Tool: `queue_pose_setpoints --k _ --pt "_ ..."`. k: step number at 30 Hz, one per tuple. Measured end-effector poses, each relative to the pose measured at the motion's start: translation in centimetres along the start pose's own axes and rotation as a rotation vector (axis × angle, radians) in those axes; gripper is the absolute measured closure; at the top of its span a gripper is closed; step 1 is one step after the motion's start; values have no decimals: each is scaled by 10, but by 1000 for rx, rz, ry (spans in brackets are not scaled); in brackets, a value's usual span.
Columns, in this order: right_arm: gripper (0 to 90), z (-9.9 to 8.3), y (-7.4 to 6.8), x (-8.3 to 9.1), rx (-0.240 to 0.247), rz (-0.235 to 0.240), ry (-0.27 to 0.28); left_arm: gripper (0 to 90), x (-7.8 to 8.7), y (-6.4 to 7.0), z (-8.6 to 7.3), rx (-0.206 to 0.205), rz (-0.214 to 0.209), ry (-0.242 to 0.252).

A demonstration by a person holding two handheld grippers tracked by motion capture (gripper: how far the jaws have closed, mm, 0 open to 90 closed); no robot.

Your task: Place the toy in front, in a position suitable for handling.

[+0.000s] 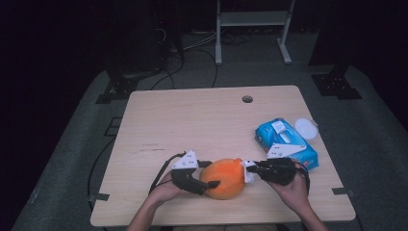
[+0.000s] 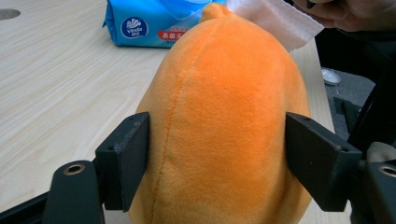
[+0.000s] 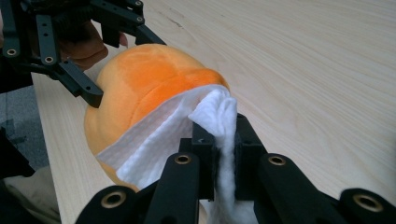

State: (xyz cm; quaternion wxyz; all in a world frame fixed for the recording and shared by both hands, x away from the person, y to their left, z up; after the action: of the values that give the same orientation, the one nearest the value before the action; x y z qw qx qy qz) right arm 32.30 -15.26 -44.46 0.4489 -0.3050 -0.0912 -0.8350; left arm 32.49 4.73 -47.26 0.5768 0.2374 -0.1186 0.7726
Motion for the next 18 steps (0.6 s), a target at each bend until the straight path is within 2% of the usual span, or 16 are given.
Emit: queue_pose_setpoints --k 4,5,7,8,11,14,18 --pt "816 2 -7 0 19 3 2 233 -1 1 1 2 4 -5" --pt "816 5 -14 0 36 14 10 230 -2 1 2 7 6 -4" --pt "816 7 -17 0 41 21 14 228 -3 1 2 4 8 -4" --pt "816 11 -27 -2 67 51 26 227 -4 2 3 2 7 1" --pt "816 13 -35 -5 113 36 14 225 -4 3 3 -7 11 -7" --pt "817 12 -31 -4 100 40 17 226 -4 3 3 0 8 -1" --pt "816 3 -7 -1 33 14 7 223 -5 5 4 2 7 3"
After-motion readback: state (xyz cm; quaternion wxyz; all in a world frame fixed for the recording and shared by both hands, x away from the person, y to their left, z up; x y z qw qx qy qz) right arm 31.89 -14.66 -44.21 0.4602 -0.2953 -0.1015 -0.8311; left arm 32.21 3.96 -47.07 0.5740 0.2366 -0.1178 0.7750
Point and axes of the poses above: each handheld gripper's, and its own axes: x roughly backward along the jaws, z roughly out of its top, y roughly to its right, the point moved 7 cm from there along -x, roughly forward along the jaws, and after that the axes turned 3 degrees about -y, right-handed, at the moved point
